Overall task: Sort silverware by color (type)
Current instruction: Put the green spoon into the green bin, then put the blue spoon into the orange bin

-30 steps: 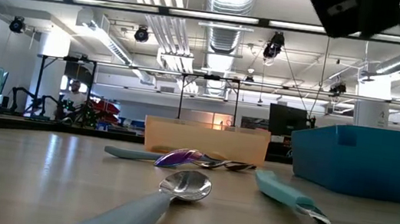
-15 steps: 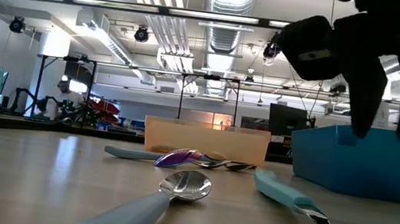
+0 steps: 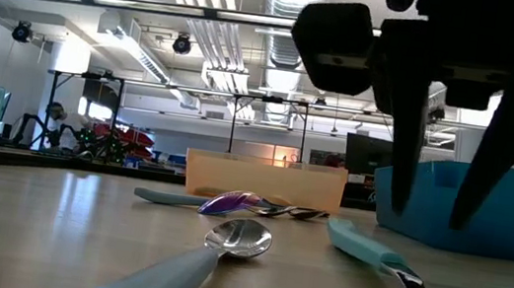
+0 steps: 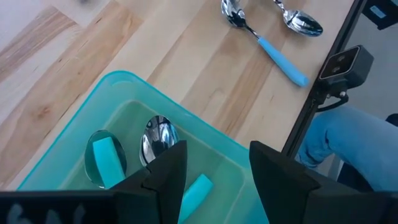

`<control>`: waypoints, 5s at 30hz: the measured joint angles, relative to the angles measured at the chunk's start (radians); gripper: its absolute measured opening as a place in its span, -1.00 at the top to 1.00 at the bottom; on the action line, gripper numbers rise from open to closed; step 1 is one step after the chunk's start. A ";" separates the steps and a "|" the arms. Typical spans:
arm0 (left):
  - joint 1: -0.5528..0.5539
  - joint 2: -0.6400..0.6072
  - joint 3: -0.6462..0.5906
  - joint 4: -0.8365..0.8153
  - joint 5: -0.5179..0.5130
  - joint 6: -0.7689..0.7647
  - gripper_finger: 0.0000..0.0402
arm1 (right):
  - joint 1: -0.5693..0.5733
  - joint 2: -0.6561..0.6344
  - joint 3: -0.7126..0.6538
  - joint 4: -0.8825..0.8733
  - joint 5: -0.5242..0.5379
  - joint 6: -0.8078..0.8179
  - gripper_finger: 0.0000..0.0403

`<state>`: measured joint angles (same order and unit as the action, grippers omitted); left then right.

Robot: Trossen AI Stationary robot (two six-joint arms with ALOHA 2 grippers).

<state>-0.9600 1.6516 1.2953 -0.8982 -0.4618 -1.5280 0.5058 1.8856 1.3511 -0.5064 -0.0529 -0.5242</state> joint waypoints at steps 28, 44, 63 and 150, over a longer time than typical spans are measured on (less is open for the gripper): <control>0.002 0.000 0.000 0.016 0.000 0.000 0.21 | -0.037 0.107 0.006 0.076 -0.029 -0.065 0.56; 0.004 0.010 0.000 0.021 -0.140 0.011 0.21 | -0.051 0.081 0.004 0.009 -0.020 0.282 0.82; 0.062 0.135 0.000 0.097 -0.796 0.201 0.21 | -0.056 -0.221 0.002 0.350 0.398 0.509 0.82; -0.014 -0.018 0.001 -0.199 0.604 -0.053 0.11 | -0.069 -0.147 -0.015 0.137 0.262 1.072 0.24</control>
<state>-0.9744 1.6337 1.2961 -1.0974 0.1419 -1.5810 0.4366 1.7390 1.3363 -0.3691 0.2095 0.5475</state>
